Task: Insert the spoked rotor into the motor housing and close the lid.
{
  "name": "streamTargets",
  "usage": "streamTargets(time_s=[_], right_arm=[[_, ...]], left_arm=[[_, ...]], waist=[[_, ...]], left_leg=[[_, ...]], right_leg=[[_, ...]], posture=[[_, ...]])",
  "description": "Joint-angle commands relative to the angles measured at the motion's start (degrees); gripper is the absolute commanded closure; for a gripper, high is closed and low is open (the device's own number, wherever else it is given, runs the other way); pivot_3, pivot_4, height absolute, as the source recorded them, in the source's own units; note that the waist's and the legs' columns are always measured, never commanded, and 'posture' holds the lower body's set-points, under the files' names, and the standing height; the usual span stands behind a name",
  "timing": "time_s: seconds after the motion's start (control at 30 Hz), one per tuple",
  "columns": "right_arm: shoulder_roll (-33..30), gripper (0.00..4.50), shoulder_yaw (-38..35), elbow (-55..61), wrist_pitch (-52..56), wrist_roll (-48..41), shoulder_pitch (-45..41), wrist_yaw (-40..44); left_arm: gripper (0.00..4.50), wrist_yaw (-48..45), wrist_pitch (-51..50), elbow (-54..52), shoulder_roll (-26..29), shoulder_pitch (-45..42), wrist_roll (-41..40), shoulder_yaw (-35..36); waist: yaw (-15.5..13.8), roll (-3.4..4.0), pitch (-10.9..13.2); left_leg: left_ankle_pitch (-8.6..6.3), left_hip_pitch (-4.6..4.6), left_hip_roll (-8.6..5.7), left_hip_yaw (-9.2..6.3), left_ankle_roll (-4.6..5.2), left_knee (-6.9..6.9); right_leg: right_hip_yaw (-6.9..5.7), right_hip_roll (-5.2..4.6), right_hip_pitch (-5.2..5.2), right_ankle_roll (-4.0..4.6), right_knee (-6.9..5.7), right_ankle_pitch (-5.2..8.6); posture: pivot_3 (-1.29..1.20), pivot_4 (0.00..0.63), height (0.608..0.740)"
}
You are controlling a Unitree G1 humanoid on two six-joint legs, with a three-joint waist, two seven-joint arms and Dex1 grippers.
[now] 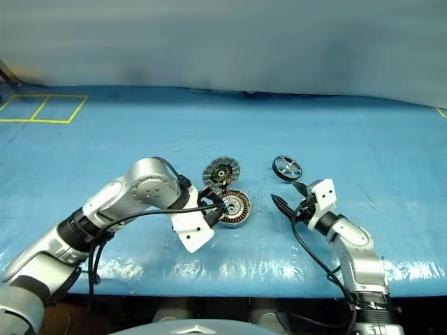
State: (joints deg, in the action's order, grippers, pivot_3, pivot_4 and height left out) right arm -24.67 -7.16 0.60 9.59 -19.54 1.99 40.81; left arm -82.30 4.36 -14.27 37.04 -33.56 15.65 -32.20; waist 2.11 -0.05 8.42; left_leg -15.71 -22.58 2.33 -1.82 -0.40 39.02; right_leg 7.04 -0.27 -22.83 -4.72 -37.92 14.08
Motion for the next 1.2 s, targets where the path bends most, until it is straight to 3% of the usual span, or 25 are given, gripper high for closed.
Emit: streamTargets(time_s=[0.03,0.2,0.33,0.47,0.57,1.03,1.2], right_arm=[[-1.44,0.28,-1.13,5.48,0.82,-0.48,2.93,-0.28],[-1.29,0.28,-2.59,8.21,1.08,-0.24,6.07,-2.92],[-1.02,0.28,-2.61,9.29,1.38,-0.84,6.84,-4.02],[-1.72,0.28,-1.94,10.61,3.23,-0.25,8.59,-4.45],[-2.08,0.28,-1.89,11.06,3.99,0.29,9.43,-4.75],[-2.5,0.28,-0.21,4.62,1.11,5.73,10.57,-5.84],[-2.0,1.56,0.51,1.44,-0.2,6.44,9.88,-6.12]], left_arm=[[0.34,1.48,-10.71,-5.75,0.6,6.14,-11.1,7.66],[0.34,8.55,-18.15,-6.73,-2.81,19.13,-23.95,16.7],[0.34,14.79,-11.44,-2.75,-6.54,26.54,-25.38,18.99],[0.34,22.6,-2.3,4.15,-16.1,31.12,-29.73,23.29],[0.34,24.84,4.97,8.52,-19.91,32.95,-29.67,24.07],[0.34,24.6,14.44,16.98,-19.8,34.46,-30.74,22.68],[0.3,24.45,15.21,17.0,-19.72,34.02,-31.76,22.91]], waist=[[0.11,0.0,0.01],[0.26,0.01,0.02],[0.16,-0.02,0.04],[-0.23,0.0,0.03],[-0.14,-0.01,0.02],[0.08,-0.01,0.02],[0.11,-0.05,0.0]], left_leg=[[0.0,0.01,0.01,0.0,0.0,0.0],[0.0,0.1,0.08,0.01,0.0,0.01],[0.01,0.14,0.07,0.04,-0.02,0.04],[0.03,0.16,0.04,0.03,-0.05,0.05],[0.03,0.14,0.01,0.08,-0.06,0.09],[0.03,0.15,0.01,0.09,-0.07,0.04],[0.03,0.2,0.02,0.11,-0.07,0.06]], right_leg=[[0.0,0.0,0.0,0.0,-0.01,0.01],[-0.05,0.01,0.0,0.03,-0.1,0.32],[-0.02,0.01,0.04,0.01,-0.12,0.31],[-0.02,-0.01,0.08,0.03,-0.08,0.28],[0.02,-0.04,0.07,-0.03,-0.05,0.24],[0.04,-0.02,0.07,-0.04,0.0,0.24],[0.05,-0.02,0.13,-0.04,0.03,0.24]], posture=[[0.0,0.15,0.74],[0.0,0.15,0.74],[0.0,0.15,0.74],[0.0,0.15,0.74],[0.0,0.15,0.74],[0.0,0.15,0.74],[0.0,0.15,0.74]])
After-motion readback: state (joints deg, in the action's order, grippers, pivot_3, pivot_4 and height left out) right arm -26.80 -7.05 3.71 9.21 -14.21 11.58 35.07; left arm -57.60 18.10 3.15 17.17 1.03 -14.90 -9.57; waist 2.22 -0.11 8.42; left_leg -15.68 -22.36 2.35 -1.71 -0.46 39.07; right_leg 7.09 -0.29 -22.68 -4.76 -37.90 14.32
